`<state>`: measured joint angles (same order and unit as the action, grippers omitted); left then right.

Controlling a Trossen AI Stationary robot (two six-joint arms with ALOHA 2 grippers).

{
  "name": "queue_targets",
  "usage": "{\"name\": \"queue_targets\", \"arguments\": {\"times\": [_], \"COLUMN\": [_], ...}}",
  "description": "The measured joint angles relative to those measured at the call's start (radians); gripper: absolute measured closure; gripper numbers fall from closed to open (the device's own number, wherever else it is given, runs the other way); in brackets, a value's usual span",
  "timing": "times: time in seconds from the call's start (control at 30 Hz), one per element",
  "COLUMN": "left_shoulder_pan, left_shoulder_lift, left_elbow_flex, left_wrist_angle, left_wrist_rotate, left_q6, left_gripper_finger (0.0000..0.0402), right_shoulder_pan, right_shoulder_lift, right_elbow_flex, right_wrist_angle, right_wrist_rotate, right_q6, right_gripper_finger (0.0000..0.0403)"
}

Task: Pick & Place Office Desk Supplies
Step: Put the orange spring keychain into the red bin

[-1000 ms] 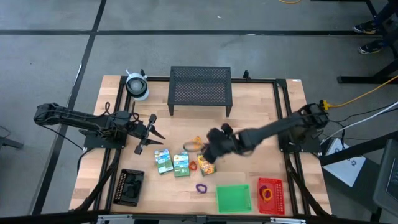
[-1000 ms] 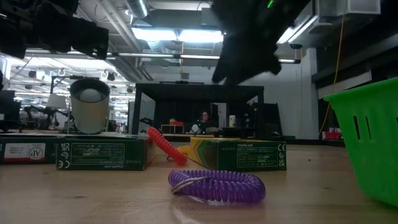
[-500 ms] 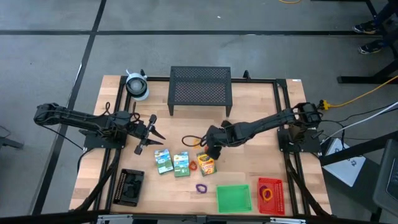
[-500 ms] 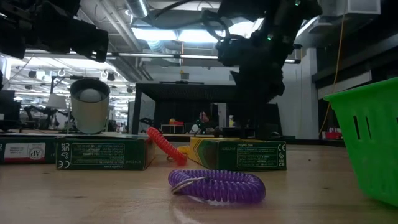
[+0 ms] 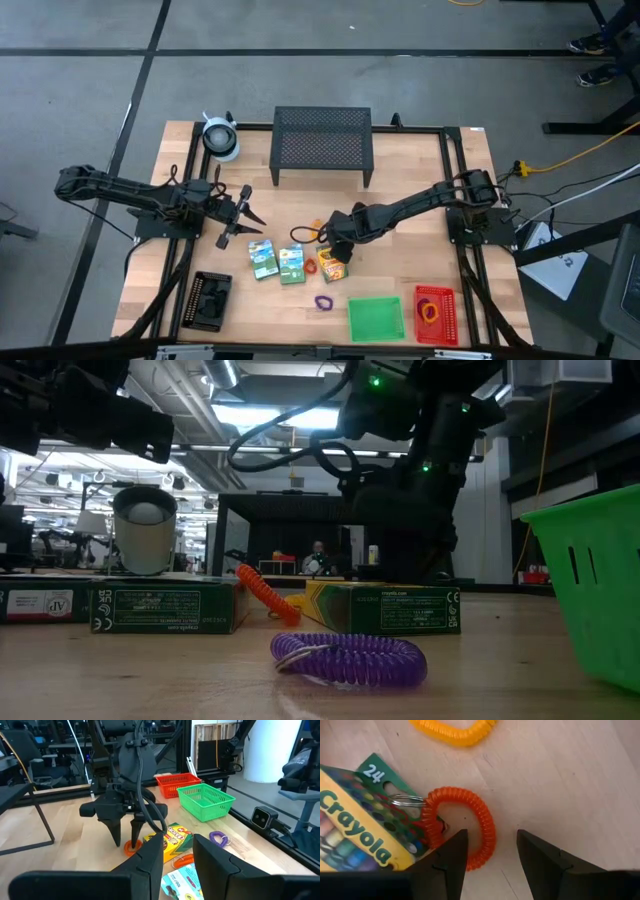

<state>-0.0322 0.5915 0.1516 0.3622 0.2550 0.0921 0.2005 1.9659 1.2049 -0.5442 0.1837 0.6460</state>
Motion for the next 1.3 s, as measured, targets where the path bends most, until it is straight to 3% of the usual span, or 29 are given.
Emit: {"name": "queue_targets", "arguments": {"times": [0.17, 0.4, 0.63, 0.97, 1.3], "left_shoulder_pan": [0.0, 0.0, 0.0, 0.0, 0.0], "left_shoulder_lift": [0.0, 0.0, 0.0, 0.0, 0.0], "left_elbow_flex": [0.0, 0.0, 0.0, 0.0, 0.0], "left_wrist_angle": [0.0, 0.0, 0.0, -0.002, -0.011], "left_wrist_rotate": [0.0, 0.0, 0.0, 0.001, 0.002], "left_q6": [-0.001, -0.002, -0.002, -0.009, -0.003], "left_gripper_finger": [0.03, 0.03, 0.03, 0.03, 0.03], "right_shoulder_pan": [0.0, 0.0, 0.009, 0.089, 0.291], "right_shoulder_lift": [0.001, 0.002, -0.021, -0.281, -0.469], "right_elbow_flex": [0.0, 0.0, -0.007, -0.003, -0.003], "right_wrist_angle": [0.002, 0.005, 0.016, -0.009, -0.288], "right_wrist_rotate": [0.002, 0.021, 0.099, 0.208, 0.22], "right_q6": [0.019, 0.043, 0.053, 0.078, 0.342], "right_gripper_finger": [0.0263, 0.0387, 0.0395, 0.0399, 0.0401]}}
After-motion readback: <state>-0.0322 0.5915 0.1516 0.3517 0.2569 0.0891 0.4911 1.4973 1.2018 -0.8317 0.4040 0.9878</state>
